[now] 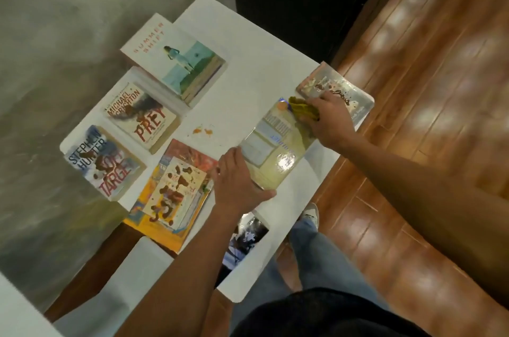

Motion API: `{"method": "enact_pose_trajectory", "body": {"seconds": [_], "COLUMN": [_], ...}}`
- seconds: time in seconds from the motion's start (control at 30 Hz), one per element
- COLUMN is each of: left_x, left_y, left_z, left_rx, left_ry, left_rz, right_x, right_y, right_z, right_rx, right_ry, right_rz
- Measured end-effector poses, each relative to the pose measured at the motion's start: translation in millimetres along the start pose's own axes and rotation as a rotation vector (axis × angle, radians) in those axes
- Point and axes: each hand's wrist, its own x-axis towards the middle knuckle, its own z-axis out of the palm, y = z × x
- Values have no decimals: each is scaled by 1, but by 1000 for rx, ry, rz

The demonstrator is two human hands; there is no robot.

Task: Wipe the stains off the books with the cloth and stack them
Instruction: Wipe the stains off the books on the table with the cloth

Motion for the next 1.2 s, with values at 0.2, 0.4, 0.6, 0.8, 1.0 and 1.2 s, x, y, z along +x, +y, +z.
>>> {"method": "enact_pose_trajectory", "body": {"seconds": [0.2, 0.4, 0.6, 0.8, 1.0, 1.2], "left_x": [4, 4, 6, 4, 6, 6], "left_y": [-7, -6, -10, -13, -15, -23], "left_z": [5, 11, 7, 5, 4, 6], "left_rx": [114, 142, 96, 27, -13, -47], "left_ry": [-25, -13, -76, -80, -81, -73], "left_rz": [59, 38, 60, 61, 75, 110], "right_x": [-11, -12, -7, -14, -31, -51], "right_y": [-1, -7, -9, -13, -23, -37], "right_z": [7, 12, 14, 23, 37, 51], "right_rx": [-72, -74, -96, -88, -37, -22], "right_ry": [41, 72, 89, 77, 59, 10], "right_rz": [29, 60, 88, 99, 61, 37]}}
